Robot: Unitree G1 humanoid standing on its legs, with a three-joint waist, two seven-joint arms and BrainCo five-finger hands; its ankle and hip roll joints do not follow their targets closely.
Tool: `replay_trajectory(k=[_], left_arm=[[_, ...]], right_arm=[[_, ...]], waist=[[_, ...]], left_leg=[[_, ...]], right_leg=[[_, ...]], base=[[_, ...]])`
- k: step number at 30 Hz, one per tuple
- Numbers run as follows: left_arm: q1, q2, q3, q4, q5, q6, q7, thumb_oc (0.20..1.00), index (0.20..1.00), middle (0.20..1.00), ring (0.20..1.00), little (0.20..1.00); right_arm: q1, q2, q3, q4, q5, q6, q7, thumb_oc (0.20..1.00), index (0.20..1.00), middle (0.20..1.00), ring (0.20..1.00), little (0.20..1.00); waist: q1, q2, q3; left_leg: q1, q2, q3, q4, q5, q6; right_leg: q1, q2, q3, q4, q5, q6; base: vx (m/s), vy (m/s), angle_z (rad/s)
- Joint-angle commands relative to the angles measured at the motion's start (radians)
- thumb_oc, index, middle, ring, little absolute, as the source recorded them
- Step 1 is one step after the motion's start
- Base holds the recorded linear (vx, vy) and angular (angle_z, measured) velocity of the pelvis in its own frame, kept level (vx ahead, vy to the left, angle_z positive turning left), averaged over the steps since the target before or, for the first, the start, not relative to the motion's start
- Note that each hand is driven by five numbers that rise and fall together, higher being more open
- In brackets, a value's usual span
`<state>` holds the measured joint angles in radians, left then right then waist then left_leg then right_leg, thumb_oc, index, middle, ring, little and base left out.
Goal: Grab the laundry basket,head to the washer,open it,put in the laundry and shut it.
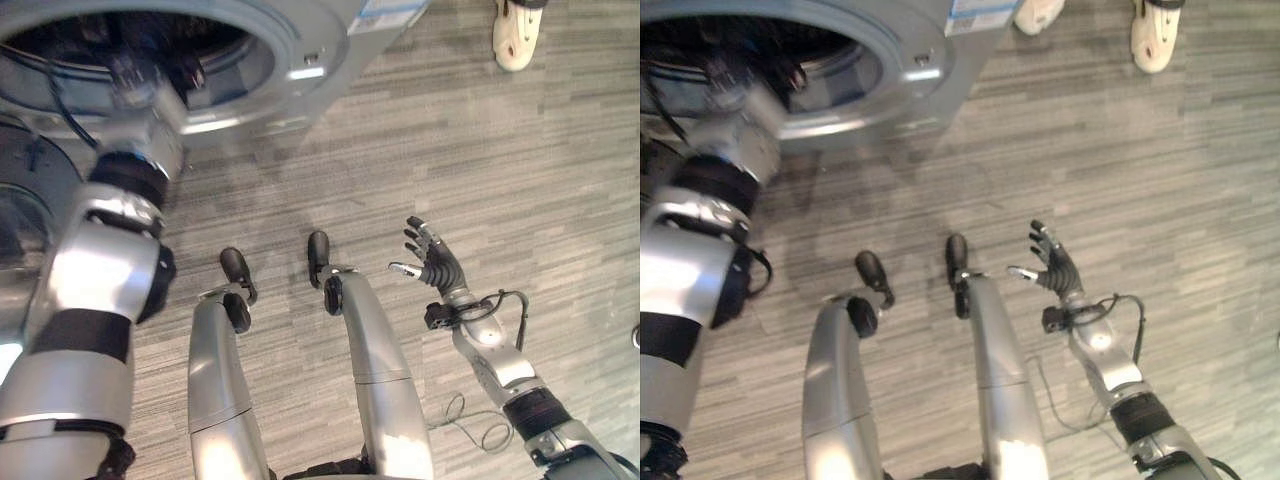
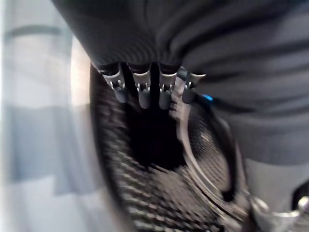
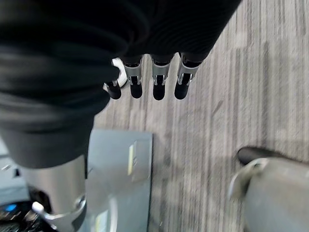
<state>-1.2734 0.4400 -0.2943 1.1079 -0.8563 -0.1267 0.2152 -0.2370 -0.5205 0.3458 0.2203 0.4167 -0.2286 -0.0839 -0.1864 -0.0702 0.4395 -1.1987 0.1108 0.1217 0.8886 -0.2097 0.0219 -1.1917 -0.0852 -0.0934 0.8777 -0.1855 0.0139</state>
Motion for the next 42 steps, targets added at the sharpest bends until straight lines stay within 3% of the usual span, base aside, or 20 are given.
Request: replay_trajectory(k=[1, 5, 6, 10, 14, 15, 19, 22, 26, 30, 31, 35, 36, 40, 42], left_arm=[[0.116, -0.045, 0.042, 0.014, 0.006, -0.07, 0.012, 1.0, 1.0, 1.0, 1.0, 1.0], [0.254, -0.075, 0.071, -0.066, 0.015, -0.092, 0.013, 1.0, 1.0, 1.0, 1.0, 1.0], [0.36, -0.12, 0.089, -0.127, 0.017, -0.104, 0.015, 1.0, 1.0, 1.0, 1.0, 1.0], [0.613, -0.173, 0.099, -0.234, 0.046, -0.11, -0.01, 1.0, 1.0, 1.0, 1.0, 1.0], [0.784, -0.196, 0.119, -0.205, 0.073, -0.09, -0.062, 1.0, 1.0, 1.0, 1.0, 1.0], [0.827, -0.199, 0.13, -0.2, 0.086, -0.087, -0.07, 1.0, 1.0, 1.0, 1.0, 1.0], [0.923, -0.225, 0.147, -0.107, 0.131, -0.056, -0.119, 1.0, 1.0, 1.0, 1.0, 1.0], [1.009, -0.236, 0.213, 0.009, 0.19, -0.028, -0.157, 1.0, 1.0, 1.0, 1.0, 1.0], [1.061, -0.249, 0.258, 0.078, 0.24, -0.013, -0.177, 1.0, 1.0, 1.0, 1.0, 1.0], [1.146, -0.272, 0.284, 0.114, 0.27, 0.002, -0.207, 1.0, 1.0, 1.0, 1.0, 1.0], [1.185, -0.28, 0.28, 0.128, 0.276, 0.014, -0.217, 1.0, 1.0, 1.0, 1.0, 1.0], [1.214, -0.276, 0.27, 0.142, 0.273, 0.021, -0.211, 1.0, 1.0, 1.0, 1.0, 1.0], [1.23, -0.265, 0.256, 0.167, 0.285, 0.032, -0.208, 1.0, 1.0, 1.0, 1.0, 1.0], [1.25, -0.255, 0.243, 0.179, 0.289, 0.038, -0.212, 1.0, 1.0, 1.0, 1.0, 1.0], [1.254, -0.249, 0.237, 0.185, 0.288, 0.042, -0.22, 1.0, 1.0, 1.0, 1.0, 1.0]], right_arm=[[0.067, -0.012, -0.023, -0.068, -0.02, -0.073, -0.037, 1.0, 1.0, 1.0, 1.0, 1.0], [0.084, -0.039, -0.06, -0.113, -0.064, -0.081, -0.053, 1.0, 1.0, 1.0, 1.0, 1.0], [0.096, -0.052, -0.079, -0.137, -0.107, -0.082, -0.061, 1.0, 1.0, 1.0, 1.0, 1.0], [0.144, -0.075, -0.138, -0.193, -0.149, -0.084, -0.059, 1.0, 1.0, 1.0, 1.0, 1.0], [0.175, -0.107, -0.182, -0.248, -0.187, -0.088, -0.043, 1.0, 1.0, 1.0, 1.0, 1.0], [0.188, -0.122, -0.198, -0.276, -0.196, -0.09, -0.034, 1.0, 1.0, 1.0, 1.0, 1.0], [0.229, -0.174, -0.238, -0.367, -0.169, -0.099, 0.026, 1.0, 1.0, 1.0, 1.0, 1.0], [0.24, -0.23, -0.308, -0.483, -0.148, -0.111, 0.076, 1.0, 1.0, 1.0, 1.0, 1.0], [0.239, -0.252, -0.382, -0.535, -0.115, -0.117, 0.099, 1.0, 1.0, 1.0, 1.0, 1.0], [0.119, -0.283, -0.453, -0.588, -0.05, -0.139, 0.096, 1.0, 1.0, 1.0, 1.0, 1.0], [-0.007, -0.295, -0.457, -0.599, 0.011, -0.15, 0.073, 1.0, 1.0, 1.0, 1.0, 1.0], [-0.17, -0.309, -0.39, -0.561, 0.057, -0.145, 0.039, 1.0, 1.0, 1.0, 1.0, 1.0], [-0.382, -0.39, -0.287, -0.452, 0.029, -0.117, -0.009, 1.0, 1.0, 1.0, 1.0, 1.0], [-0.564, -0.471, -0.163, -0.286, -0.053, -0.063, -0.049, 1.0, 1.0, 1.0, 1.0, 1.0], [-0.728, -0.515, -0.027, -0.145, -0.133, -0.023, -0.055, 1.0, 1.0, 1.0, 1.0, 1.0]], waist=[[-0.041, 0.019, -0.08], [-0.026, 0.02, -0.061], [-0.014, 0.024, -0.055], [0.014, 0.033, -0.048], [0.029, 0.036, -0.055], [0.031, 0.033, -0.059], [0.044, 0.033, -0.074], [0.058, 0.036, -0.108], [0.068, 0.044, -0.149], [0.095, 0.066, -0.235], [0.117, 0.072, -0.293], [0.144, 0.068, -0.33], [0.172, 0.055, -0.364], [0.193, 0.044, -0.384], [0.201, 0.039, -0.393]], left_leg=[[0.08, -0.006, -0.065, 0.02, -0.1, -0.055], [0.15, -0.017, -0.067, -0.025, -0.087, -0.059], [0.194, -0.024, -0.065, -0.067, -0.076, -0.057], [0.324, -0.05, -0.062, -0.17, -0.044, -0.051], [0.455, -0.071, -0.062, -0.261, -0.015, -0.053], [0.482, -0.08, -0.058, -0.3, 0.03, -0.051], [0.631, -0.101, -0.065, -0.403, 0.058, -0.052], [0.789, -0.12, -0.062, -0.539, 0.104, -0.052], [0.903, -0.125, -0.059, -0.665, 0.143, -0.049], [1.067, -0.123, -0.059, -0.855, 0.198, -0.049], [1.129, -0.12, -0.056, -0.937, 0.232, -0.052], [1.163, -0.118, -0.058, -0.976, 0.248, -0.056], [1.171, -0.121, -0.068, -0.976, 0.245, -0.059], [1.168, -0.123, -0.08, -0.976, 0.247, -0.064], [1.162, -0.126, -0.09, -0.976, 0.248, -0.066]], right_leg=[[0.061, -0.018, -0.025, -0.122, 0.039, 0.08], [0.131, -0.029, -0.022, -0.153, 0.047, 0.082], [0.168, -0.033, -0.023, -0.181, 0.054, 0.082], [0.278, -0.042, -0.019, -0.236, 0.067, 0.086], [0.405, -0.047, -0.021, -0.298, 0.075, 0.092], [0.439, -0.053, -0.028, -0.339, 0.111, 0.088], [0.584, -0.054, -0.035, -0.417, 0.125, 0.096], [0.73, -0.047, -0.044, -0.514, 0.15, 0.107], [0.82, -0.038, -0.049, -0.585, 0.172, 0.117], [0.959, -0.039, -0.059, -0.708, 0.191, 0.126], [1.018, -0.034, -0.07, -0.776, 0.21, 0.127], [1.063, -0.033, -0.079, -0.819, 0.225, 0.128], [1.101, -0.035, -0.095, -0.854, 0.235, 0.126], [1.119, -0.039, -0.115, -0.876, 0.244, 0.126], [1.127, -0.043, -0.129, -0.888, 0.252, 0.127]], base=[[-0.05, -0.017, 0.21], [-0.04, -0.008, 0.14], [-0.03, -0.012, 0.07], [-0.01, 0.01, 0.12], [0.03, 0.0, 0.11], [-0.01, 0.002, 0.12], [0.07, 0.004, 0.15], [0.14, 0.025, 0.02], [0.12, 0.023, -0.05], [0.17, 0.016, -0.01], [0.16, 0.021, 0.12], [0.09, -0.001, 0.03], [0.09, -0.023, 0.07], [0.04, -0.01, 0.22], [0.02, -0.007, 0.32]])
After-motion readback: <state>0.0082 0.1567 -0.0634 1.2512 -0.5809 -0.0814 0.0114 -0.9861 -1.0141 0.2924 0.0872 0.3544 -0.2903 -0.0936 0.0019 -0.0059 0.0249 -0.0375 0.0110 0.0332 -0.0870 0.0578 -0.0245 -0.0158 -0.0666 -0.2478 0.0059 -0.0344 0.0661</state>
